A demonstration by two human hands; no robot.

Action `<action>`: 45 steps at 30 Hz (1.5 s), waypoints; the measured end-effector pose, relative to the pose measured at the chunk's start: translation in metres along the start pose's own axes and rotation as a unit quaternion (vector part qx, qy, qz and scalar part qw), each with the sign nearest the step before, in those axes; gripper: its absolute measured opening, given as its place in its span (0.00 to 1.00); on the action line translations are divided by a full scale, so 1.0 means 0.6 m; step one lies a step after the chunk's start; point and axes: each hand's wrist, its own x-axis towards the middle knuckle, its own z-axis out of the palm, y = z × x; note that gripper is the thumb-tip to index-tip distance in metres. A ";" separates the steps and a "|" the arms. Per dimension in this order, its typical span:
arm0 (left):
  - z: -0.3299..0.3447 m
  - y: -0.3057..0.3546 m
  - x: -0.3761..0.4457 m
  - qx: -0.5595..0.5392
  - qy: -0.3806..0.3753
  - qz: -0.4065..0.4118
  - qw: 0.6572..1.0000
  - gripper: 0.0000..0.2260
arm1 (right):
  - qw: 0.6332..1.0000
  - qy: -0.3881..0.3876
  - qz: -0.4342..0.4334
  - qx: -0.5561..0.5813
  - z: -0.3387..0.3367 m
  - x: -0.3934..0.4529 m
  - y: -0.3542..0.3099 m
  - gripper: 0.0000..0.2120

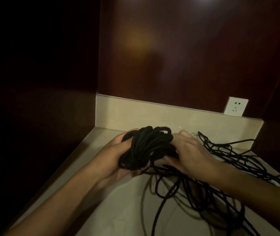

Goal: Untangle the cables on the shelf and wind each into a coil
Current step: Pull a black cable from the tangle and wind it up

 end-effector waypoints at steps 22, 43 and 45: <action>-0.027 0.040 0.049 -0.266 0.099 0.102 0.953 0.12 | 0.959 0.099 0.123 0.235 -0.002 0.071 0.021 0.15; -0.012 0.081 0.033 0.008 0.147 0.191 0.970 0.08 | 0.894 0.041 0.211 0.394 -0.063 0.075 -0.050 0.11; -0.021 0.088 0.034 0.026 0.139 0.154 0.978 0.09 | 0.875 0.002 0.226 0.428 -0.069 0.074 -0.051 0.20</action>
